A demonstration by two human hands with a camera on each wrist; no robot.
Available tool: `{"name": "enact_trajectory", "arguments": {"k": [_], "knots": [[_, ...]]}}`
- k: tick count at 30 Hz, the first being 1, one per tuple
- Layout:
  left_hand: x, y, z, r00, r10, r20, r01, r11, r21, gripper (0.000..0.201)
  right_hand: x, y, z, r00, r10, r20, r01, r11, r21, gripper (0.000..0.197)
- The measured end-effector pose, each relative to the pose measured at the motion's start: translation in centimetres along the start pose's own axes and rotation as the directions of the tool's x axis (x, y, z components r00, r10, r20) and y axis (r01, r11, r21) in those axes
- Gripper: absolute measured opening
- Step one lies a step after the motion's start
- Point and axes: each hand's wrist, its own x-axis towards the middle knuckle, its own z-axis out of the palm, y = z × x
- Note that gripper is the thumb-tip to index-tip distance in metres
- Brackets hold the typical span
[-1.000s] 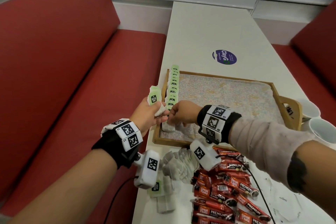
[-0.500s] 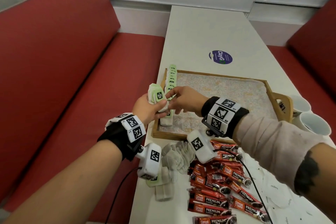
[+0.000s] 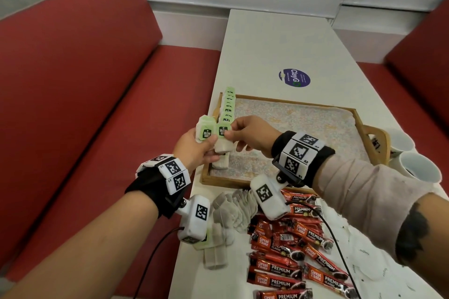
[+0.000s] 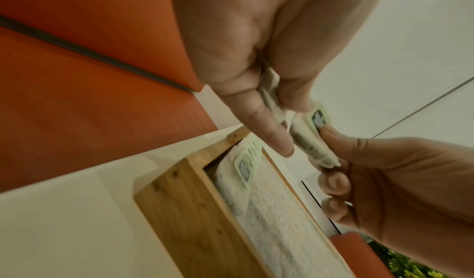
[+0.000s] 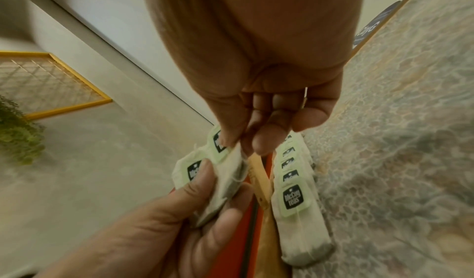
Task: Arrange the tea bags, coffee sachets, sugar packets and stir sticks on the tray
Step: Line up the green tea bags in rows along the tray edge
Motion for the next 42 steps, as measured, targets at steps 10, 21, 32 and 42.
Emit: {"name": "enact_trajectory", "arguments": {"k": [10, 21, 32, 42], "knots": [[0.3, -0.2, -0.7, 0.992, 0.011, -0.127, -0.014, 1.0, -0.027, 0.006, 0.2, 1.6, 0.9, 0.974, 0.157, 0.166, -0.127, 0.976, -0.175, 0.011], [0.5, -0.1, -1.0, 0.992, 0.014, -0.122, -0.021, 0.998, -0.054, 0.011, 1.5, 2.1, 2.5, 0.953, 0.235, 0.19, -0.157, 0.922, -0.353, 0.008], [0.8, 0.0, -1.1, 0.995, -0.013, -0.104, 0.008, 0.999, -0.049, 0.003, 1.8, 1.0, 2.4, 0.985, 0.131, 0.11, -0.058, 0.861, -0.506, 0.029], [0.8, 0.3, -1.3, 0.997, -0.058, -0.059, 0.054, 0.996, -0.072, 0.01, 2.1, 0.9, 3.5, 0.972, 0.157, 0.175, -0.027, 0.812, -0.582, 0.024]]}}
